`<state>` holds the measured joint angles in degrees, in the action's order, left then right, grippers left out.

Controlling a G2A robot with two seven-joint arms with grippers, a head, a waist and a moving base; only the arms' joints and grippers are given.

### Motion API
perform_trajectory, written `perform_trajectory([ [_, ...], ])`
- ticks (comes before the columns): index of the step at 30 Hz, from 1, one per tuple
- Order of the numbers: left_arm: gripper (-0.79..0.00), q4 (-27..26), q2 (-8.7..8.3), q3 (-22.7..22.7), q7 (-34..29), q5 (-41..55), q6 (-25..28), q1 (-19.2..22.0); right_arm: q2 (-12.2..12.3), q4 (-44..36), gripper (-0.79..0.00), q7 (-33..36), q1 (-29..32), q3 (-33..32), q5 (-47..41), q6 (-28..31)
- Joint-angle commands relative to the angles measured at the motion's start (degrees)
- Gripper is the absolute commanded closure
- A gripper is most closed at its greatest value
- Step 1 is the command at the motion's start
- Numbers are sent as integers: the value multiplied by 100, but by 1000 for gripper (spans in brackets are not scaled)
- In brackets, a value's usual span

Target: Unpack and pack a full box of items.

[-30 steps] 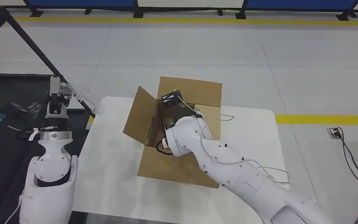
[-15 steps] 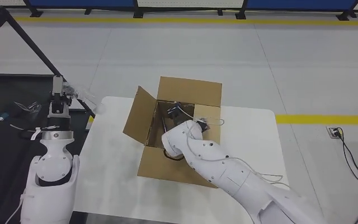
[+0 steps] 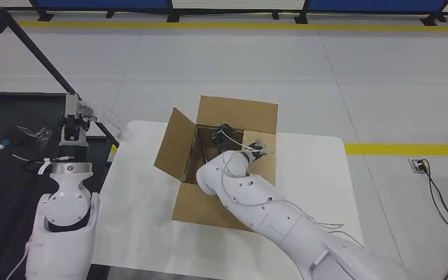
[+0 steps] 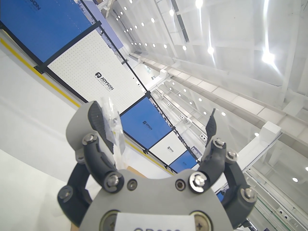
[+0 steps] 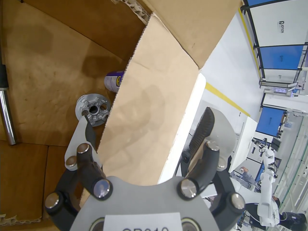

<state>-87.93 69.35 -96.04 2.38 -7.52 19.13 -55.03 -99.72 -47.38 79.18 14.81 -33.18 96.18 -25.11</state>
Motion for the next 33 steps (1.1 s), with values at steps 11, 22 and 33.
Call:
perform_trajectory([
  [11,-785,61,1,38,-42,-17,31,67,-305,-1110,-785,604,994,-1454,2293,603],
  [22,-785,144,4,33,-6,5,61,76,-597,-906,-785,718,1191,-1629,2376,930],
  [33,-785,141,1,-17,-6,41,94,36,-938,256,-785,882,709,-1480,2456,904],
])
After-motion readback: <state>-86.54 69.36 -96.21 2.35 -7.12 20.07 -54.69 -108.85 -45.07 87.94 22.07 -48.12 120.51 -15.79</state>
